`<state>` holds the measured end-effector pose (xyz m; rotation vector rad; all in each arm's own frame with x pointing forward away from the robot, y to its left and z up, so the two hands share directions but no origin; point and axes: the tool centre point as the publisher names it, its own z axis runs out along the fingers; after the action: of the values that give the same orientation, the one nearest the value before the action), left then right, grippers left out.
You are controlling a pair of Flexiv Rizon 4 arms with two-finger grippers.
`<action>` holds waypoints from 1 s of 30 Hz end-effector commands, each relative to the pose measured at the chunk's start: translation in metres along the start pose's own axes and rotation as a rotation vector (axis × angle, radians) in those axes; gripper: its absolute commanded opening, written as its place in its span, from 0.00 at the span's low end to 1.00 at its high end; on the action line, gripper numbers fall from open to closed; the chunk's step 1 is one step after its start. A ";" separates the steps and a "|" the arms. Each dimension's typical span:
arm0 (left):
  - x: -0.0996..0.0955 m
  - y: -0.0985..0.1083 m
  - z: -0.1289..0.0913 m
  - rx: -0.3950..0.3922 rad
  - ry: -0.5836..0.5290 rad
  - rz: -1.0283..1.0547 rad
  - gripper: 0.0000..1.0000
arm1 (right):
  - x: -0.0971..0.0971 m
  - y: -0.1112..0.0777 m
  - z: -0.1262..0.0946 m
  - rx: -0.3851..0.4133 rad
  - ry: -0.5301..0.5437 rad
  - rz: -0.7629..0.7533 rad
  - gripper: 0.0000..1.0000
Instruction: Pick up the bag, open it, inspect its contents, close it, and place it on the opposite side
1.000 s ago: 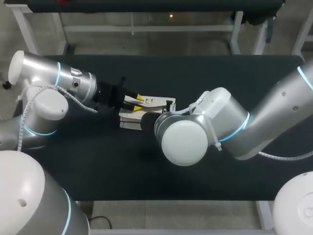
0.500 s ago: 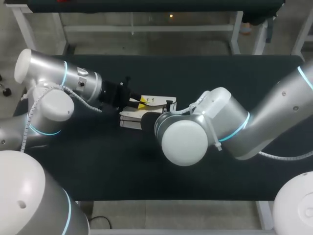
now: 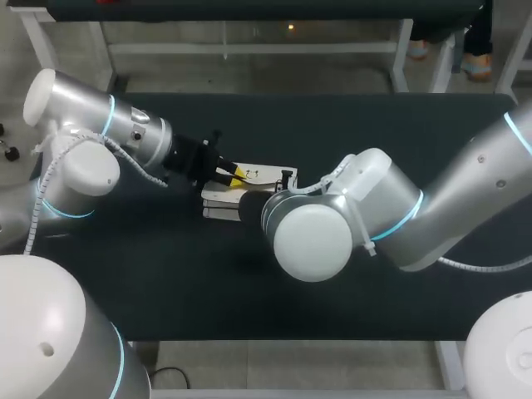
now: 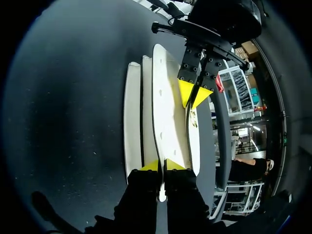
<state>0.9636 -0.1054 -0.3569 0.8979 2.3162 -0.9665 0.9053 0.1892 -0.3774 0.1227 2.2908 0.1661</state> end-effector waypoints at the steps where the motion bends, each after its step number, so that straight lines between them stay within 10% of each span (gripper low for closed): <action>1: -0.001 0.002 0.010 0.024 0.010 0.012 0.00 | 0.002 -0.003 -0.001 -0.004 -0.004 0.001 0.00; 15: 0.004 0.013 0.005 -0.013 -0.019 -0.015 0.00 | 0.002 -0.003 -0.001 -0.004 -0.004 0.001 0.00; 16: 0.003 0.011 0.005 -0.006 -0.027 -0.011 0.26 | 0.002 -0.003 -0.001 -0.004 -0.004 0.001 0.00; 21: -0.004 0.003 0.000 0.019 -0.069 -0.003 0.61 | 0.002 -0.003 -0.001 -0.004 -0.004 0.001 0.00; 30: -0.013 -0.005 -0.022 0.039 -0.134 -0.022 0.69 | 0.002 -0.003 -0.001 -0.004 -0.004 0.001 0.00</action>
<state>0.9725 -0.1047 -0.3364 0.8098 2.2266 -1.0487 0.9048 0.1881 -0.3771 0.1242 2.2905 0.1649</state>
